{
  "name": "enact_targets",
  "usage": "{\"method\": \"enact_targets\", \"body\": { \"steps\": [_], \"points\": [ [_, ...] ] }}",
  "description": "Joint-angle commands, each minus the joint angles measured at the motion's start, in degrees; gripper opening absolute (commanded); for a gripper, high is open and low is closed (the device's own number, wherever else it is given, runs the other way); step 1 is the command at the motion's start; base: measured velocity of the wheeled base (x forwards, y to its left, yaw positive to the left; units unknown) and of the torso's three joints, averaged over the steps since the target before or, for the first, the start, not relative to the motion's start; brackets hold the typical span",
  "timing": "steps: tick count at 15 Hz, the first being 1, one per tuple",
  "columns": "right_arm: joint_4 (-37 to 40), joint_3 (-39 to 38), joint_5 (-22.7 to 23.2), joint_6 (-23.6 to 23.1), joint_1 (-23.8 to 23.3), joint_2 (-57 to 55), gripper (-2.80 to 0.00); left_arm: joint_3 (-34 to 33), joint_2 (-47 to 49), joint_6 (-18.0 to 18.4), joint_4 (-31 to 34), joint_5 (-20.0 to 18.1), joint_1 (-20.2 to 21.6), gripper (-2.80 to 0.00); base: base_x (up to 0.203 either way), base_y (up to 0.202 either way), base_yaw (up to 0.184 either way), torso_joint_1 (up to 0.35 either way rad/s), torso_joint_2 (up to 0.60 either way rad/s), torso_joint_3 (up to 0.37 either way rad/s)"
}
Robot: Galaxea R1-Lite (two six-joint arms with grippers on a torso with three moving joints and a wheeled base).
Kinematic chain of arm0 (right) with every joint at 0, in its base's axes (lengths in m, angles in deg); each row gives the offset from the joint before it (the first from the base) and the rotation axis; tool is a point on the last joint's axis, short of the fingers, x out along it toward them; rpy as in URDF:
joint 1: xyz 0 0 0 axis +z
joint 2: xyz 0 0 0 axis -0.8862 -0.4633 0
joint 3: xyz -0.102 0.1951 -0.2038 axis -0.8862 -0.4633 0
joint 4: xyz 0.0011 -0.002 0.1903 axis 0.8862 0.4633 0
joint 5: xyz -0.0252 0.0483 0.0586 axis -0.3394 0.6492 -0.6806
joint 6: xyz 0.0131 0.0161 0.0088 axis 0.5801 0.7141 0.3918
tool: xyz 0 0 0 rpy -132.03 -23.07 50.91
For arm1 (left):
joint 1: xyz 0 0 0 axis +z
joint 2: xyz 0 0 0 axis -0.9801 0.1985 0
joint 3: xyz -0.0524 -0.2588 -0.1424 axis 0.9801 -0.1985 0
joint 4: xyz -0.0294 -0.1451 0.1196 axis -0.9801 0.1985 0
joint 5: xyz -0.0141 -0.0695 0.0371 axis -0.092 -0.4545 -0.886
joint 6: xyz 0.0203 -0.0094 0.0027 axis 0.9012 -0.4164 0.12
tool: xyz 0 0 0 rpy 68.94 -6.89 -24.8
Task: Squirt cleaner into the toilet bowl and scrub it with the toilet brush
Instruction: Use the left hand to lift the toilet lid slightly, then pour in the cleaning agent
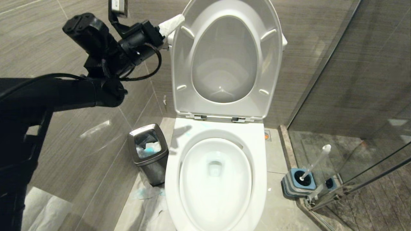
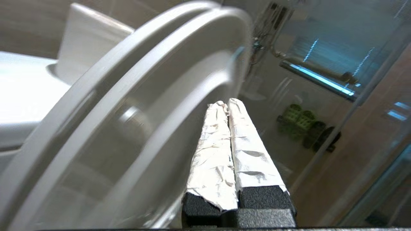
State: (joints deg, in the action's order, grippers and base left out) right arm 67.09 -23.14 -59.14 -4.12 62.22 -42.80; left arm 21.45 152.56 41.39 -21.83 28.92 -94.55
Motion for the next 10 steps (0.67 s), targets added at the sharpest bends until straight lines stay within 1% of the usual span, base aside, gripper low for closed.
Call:
{"method": "enact_targets", "body": {
  "steps": [1,2,4,5,6,7,8,9,10],
  "points": [
    [-0.02,-0.07,-0.01,0.00,0.01,-0.09,-2.80,0.79,-9.69,-3.57,6.41,-0.29,-0.96,-2.80,0.000,0.000,0.000,0.000,0.00,0.000],
    [0.01,0.00,-0.02,0.02,0.01,-0.09,-2.80,0.80,-13.38,-5.07,11.76,-0.30,-1.15,-2.80,0.000,0.000,0.000,0.000,0.00,0.000],
    [0.03,0.00,-0.02,0.02,0.01,-0.09,-2.80,0.77,-19.86,-6.45,26.81,-0.27,-0.69,-2.80,0.000,0.000,0.000,0.000,0.00,0.000],
    [-0.04,0.00,-0.02,0.02,0.01,-0.09,-2.80,0.67,-22.61,-6.64,35.35,-0.25,0.44,-2.80,0.000,0.000,0.000,0.000,0.00,0.000],
    [0.00,0.00,-0.02,0.02,-0.06,-0.09,-2.80,0.62,-24.55,-6.34,41.52,-0.16,1.65,-2.80,0.000,0.000,0.000,0.000,0.00,0.000],
    [-0.04,0.00,-0.02,0.02,0.01,-0.09,-2.80,0.59,-26.42,-5.23,47.46,0.39,2.87,-2.80,0.000,0.000,0.000,0.000,0.00,0.000],
    [0.00,0.00,-0.02,0.02,0.01,-0.09,-2.80,0.57,-27.77,-2.07,53.66,2.08,3.53,-2.80,0.000,0.000,0.000,0.000,0.00,0.000],
    [0.01,-0.01,-0.01,0.02,0.01,-0.09,-2.80,0.52,-28.72,2.99,59.57,5.13,3.75,-2.80,0.000,0.000,0.000,0.000,0.00,0.000],
    [0.02,-0.06,-0.02,0.02,0.01,-0.09,-2.80,0.52,-29.46,9.13,63.39,9.99,3.66,-2.80,0.000,0.000,0.000,0.000,0.00,0.000]
  ]
}}
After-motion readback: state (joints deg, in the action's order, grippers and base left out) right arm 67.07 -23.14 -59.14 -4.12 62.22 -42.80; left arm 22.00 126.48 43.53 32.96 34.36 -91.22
